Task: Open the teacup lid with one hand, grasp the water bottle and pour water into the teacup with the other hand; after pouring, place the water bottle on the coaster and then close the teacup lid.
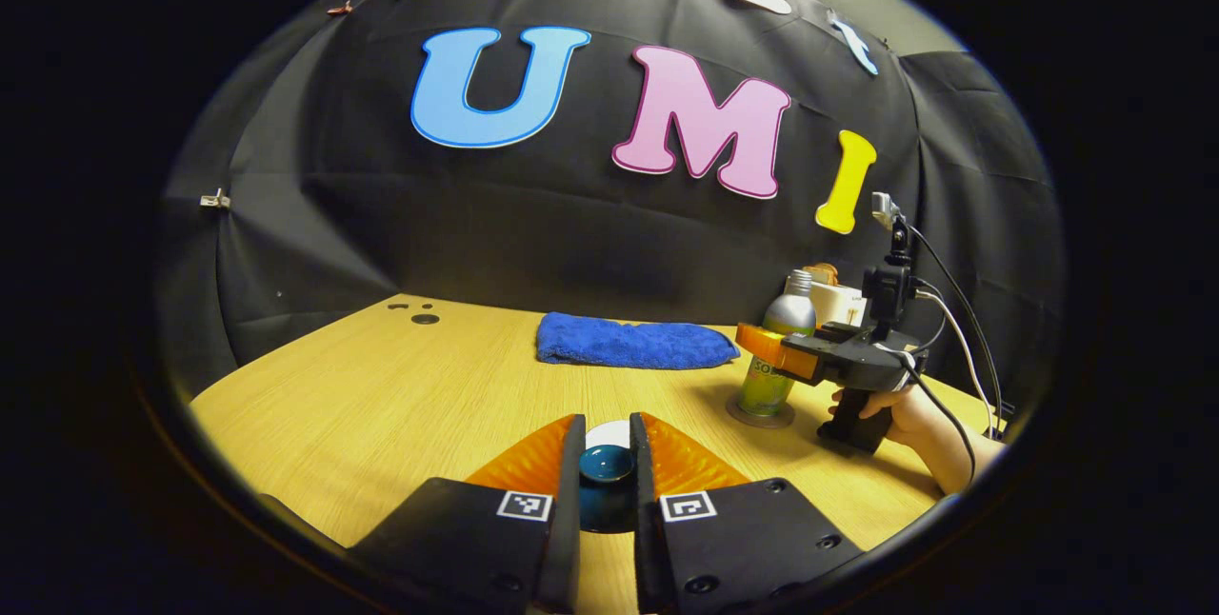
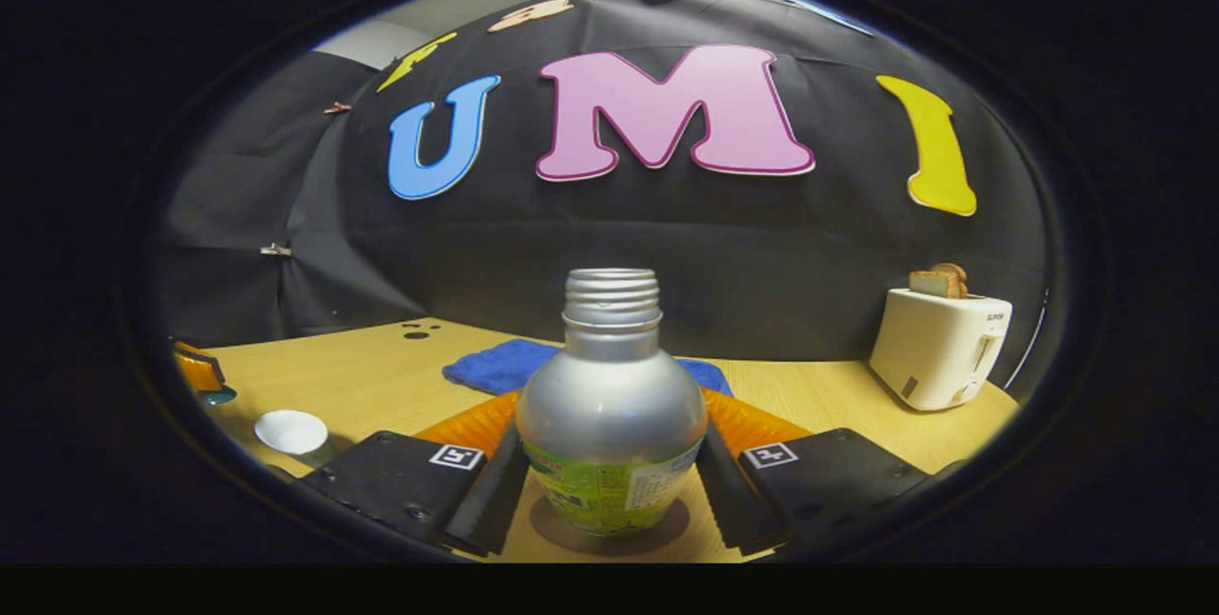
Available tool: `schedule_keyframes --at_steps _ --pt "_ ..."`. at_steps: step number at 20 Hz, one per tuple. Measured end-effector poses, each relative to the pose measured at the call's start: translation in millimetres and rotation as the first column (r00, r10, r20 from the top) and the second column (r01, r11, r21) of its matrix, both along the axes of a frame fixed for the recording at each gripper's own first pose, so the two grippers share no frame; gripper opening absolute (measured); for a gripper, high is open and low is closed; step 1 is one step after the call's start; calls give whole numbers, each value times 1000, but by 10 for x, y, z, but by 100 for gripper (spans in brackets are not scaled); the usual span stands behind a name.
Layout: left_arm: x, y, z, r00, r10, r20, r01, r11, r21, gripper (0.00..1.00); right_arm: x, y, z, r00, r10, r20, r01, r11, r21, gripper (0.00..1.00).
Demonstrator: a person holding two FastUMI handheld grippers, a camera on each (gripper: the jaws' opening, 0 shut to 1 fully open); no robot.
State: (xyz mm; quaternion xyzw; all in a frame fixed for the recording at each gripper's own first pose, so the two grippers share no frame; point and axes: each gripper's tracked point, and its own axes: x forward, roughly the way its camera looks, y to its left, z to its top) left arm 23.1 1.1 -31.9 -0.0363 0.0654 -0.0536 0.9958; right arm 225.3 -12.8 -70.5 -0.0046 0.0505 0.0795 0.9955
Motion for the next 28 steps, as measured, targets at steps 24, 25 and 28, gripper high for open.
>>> schedule_keyframes --at_steps 24,25,28 --pt "-195 -171 297 998 47 43 -53 990 133 27 -476 -89 54 988 -30 -155 36 999 36 100" --pt "-190 -174 299 998 50 45 -56 989 134 30 -494 -30 46 987 -11 -163 19 999 48 100" --pt "-189 -211 324 998 51 46 -56 989 135 27 -516 -4 95 988 -13 -154 15 1000 10 100"
